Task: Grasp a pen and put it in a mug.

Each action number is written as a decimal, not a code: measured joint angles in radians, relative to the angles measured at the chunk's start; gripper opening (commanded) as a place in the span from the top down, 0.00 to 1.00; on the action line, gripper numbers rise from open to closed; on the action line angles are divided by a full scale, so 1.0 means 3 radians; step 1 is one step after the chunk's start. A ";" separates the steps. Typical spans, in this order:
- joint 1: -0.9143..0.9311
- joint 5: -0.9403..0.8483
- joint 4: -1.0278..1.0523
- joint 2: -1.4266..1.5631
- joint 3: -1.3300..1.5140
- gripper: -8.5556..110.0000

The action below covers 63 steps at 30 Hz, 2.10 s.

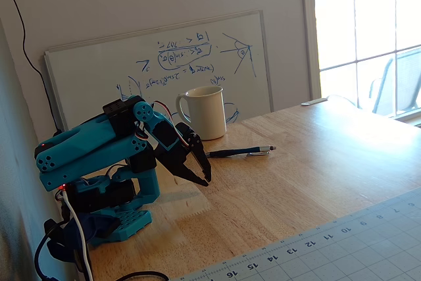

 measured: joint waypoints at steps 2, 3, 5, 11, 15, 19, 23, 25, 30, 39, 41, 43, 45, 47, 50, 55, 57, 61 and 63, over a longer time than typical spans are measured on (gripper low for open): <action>0.0000 0.0000 0.0000 0.0000 0.0000 0.92; 0.0000 0.0000 0.0010 0.0000 0.0000 0.92; 0.0000 0.0000 0.0015 0.0000 0.0000 0.92; 0.0000 0.0000 0.0015 0.0000 0.0000 0.92; 0.0000 0.0000 0.0015 0.0000 0.0000 0.92; 0.0000 0.0026 0.0015 0.0000 0.0000 0.92; 0.0000 0.0302 0.0015 0.0000 -0.0087 0.92; -0.0072 0.0562 0.0015 -0.0005 -0.0230 0.92; -0.0430 0.1493 0.0015 -0.0430 -0.0685 0.88; -0.0726 0.3748 -0.0332 -0.1923 -0.1733 0.73; -0.0798 0.4254 -0.0389 -0.2337 -0.1953 0.70; -0.0879 0.4745 -0.0414 -0.2700 -0.2178 0.68; -0.0966 0.5226 -0.0419 -0.3068 -0.2413 0.66; -0.1048 0.5655 -0.0430 -0.3416 -0.2659 0.65; -0.1171 0.6310 -0.0430 -0.3927 -0.3068 0.64; -0.1365 0.7220 -0.0430 -0.4735 -0.3763 0.64; -0.1427 0.7496 -0.0430 -0.5067 -0.4029 0.64; -0.1493 0.7869 -0.0430 -0.5686 -0.4556 0.64; -0.1493 0.7956 -0.0430 -0.5957 -0.4781 0.64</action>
